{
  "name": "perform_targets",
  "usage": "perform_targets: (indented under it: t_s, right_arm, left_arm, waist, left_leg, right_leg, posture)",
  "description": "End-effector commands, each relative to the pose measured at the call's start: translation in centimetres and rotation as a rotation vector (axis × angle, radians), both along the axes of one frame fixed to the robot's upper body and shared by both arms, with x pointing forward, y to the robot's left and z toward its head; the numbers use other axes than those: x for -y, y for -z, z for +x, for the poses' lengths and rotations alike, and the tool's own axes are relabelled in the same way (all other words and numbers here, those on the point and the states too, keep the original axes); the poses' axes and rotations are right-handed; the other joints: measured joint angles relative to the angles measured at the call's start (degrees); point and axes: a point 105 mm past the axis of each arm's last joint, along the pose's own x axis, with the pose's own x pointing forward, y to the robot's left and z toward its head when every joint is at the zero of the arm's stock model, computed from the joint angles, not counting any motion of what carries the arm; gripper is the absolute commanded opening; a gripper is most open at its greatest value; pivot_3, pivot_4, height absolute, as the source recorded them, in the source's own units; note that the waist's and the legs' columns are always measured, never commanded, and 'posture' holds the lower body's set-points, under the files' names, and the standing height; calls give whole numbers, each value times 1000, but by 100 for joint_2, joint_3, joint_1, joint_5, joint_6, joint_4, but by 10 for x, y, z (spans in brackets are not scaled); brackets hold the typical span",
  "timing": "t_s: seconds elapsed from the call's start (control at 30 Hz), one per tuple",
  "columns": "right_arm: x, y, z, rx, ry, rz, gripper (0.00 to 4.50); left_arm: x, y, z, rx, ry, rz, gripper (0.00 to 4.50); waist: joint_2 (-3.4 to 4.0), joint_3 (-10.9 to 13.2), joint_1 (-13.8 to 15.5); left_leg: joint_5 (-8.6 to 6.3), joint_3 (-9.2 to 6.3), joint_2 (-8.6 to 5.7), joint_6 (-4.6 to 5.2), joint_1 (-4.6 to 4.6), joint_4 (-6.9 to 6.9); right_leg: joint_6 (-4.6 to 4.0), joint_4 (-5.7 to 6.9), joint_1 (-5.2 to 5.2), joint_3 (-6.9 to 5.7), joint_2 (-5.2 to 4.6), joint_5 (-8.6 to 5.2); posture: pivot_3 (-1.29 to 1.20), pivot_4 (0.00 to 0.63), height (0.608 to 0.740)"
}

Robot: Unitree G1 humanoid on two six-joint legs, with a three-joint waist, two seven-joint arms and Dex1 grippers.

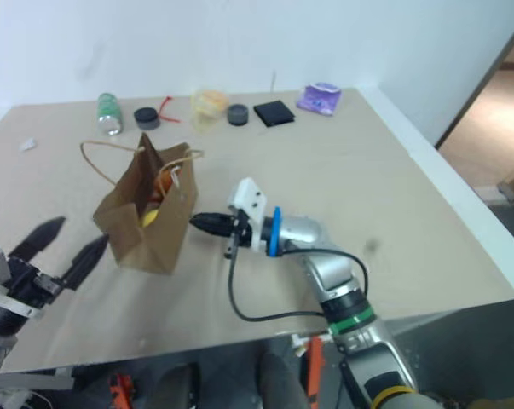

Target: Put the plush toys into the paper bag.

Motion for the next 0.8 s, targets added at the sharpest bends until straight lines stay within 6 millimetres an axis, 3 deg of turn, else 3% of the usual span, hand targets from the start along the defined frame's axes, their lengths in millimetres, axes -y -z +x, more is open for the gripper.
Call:
perform_targets:
  t_s: [0.03, 0.23, 0.47, 0.8]
  right_arm:
    - [-19, -12, -2, 44, -34, 20, 36]
    - [-45, -17, 2, 48, -53, 41, 36]
    - [-62, -18, 3, 45, -75, 50, 36]
    - [-69, -17, 7, 111, -101, 5, 36]
  left_arm:
    - [21, -7, 0, 45, 48, 24, 4500]
    - [25, -6, 7, 67, 18, 2, 4500]
    - [24, -4, 7, 69, -15, 22, 4500]
    - [33, -1, 26, 56, -68, 69, 4500]
  waist:
    - [0, 0, -2]
    - [0, 0, -18]
    - [0, 0, -18]
    - [-1, 0, -18]
  left_leg:
    - [0, 0, 0, -1, 0, 1]
    - [0, -2, 0, 0, -1, 1]
    - [-8, -4, 1, -12, -4, -4]
    - [-8, -6, 1, -12, -4, -1]
  right_leg:
    - [0, -1, 0, 0, 0, 0]
    - [-1, -3, -1, 0, 2, 0]
    - [-3, -3, -3, -2, 4, -2]
    - [-3, -3, -2, -3, 4, -1]
  posture:
    - [0, 150, 740]
    - [0, 150, 740]
    - [0, 150, 740]
    - [0, 150, 740]
